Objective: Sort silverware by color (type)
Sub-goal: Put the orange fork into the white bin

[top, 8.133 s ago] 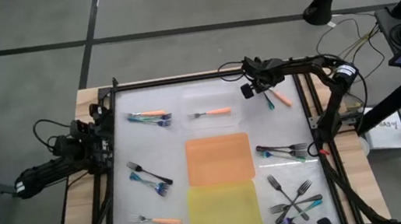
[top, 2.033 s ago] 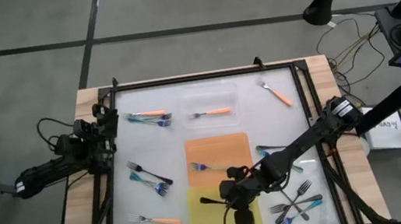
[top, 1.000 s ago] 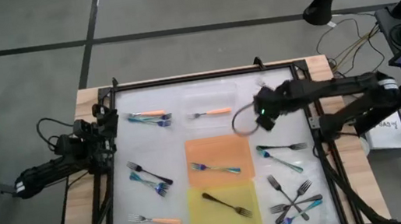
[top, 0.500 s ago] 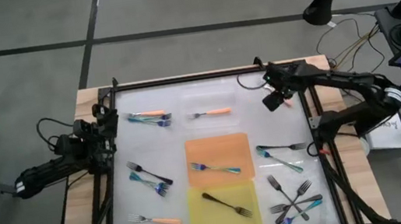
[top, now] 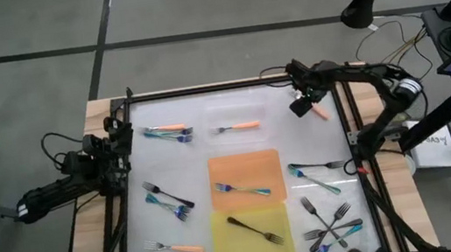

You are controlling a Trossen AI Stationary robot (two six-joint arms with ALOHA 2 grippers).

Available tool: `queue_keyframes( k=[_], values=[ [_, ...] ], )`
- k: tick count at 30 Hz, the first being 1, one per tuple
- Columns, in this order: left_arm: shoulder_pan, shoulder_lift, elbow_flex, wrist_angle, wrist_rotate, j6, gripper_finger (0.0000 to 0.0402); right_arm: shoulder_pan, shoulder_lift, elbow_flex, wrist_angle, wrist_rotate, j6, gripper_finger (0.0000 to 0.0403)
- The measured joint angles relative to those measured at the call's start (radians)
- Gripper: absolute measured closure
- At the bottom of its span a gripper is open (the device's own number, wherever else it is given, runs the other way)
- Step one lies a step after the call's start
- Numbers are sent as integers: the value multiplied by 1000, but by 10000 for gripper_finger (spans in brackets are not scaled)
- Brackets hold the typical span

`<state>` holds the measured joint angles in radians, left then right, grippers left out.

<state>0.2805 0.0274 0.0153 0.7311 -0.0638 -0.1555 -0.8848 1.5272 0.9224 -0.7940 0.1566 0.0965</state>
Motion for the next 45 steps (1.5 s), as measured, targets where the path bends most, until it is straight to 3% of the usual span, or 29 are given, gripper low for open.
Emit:
queue_keyframes(
  k=[11,20,24,33,38,42,45],
  values=[
    [0,0,0,0,0,0,327,-26,186,107,-40,-17,-91,278],
    [0,0,0,0,0,0,327,-45,195,132,-62,-88,-108,372],
    [0,0,0,0,0,0,327,-50,179,136,-65,-90,-94,379],
    [0,0,0,0,0,0,327,-45,47,135,-72,-97,-12,379],
    [0,0,0,0,0,0,327,5,-79,135,-11,-248,16,379],
    [0,0,0,0,0,0,327,94,-176,135,128,-406,33,379],
    [0,0,0,0,0,0,327,178,-217,136,247,-454,67,379]
  ],
)
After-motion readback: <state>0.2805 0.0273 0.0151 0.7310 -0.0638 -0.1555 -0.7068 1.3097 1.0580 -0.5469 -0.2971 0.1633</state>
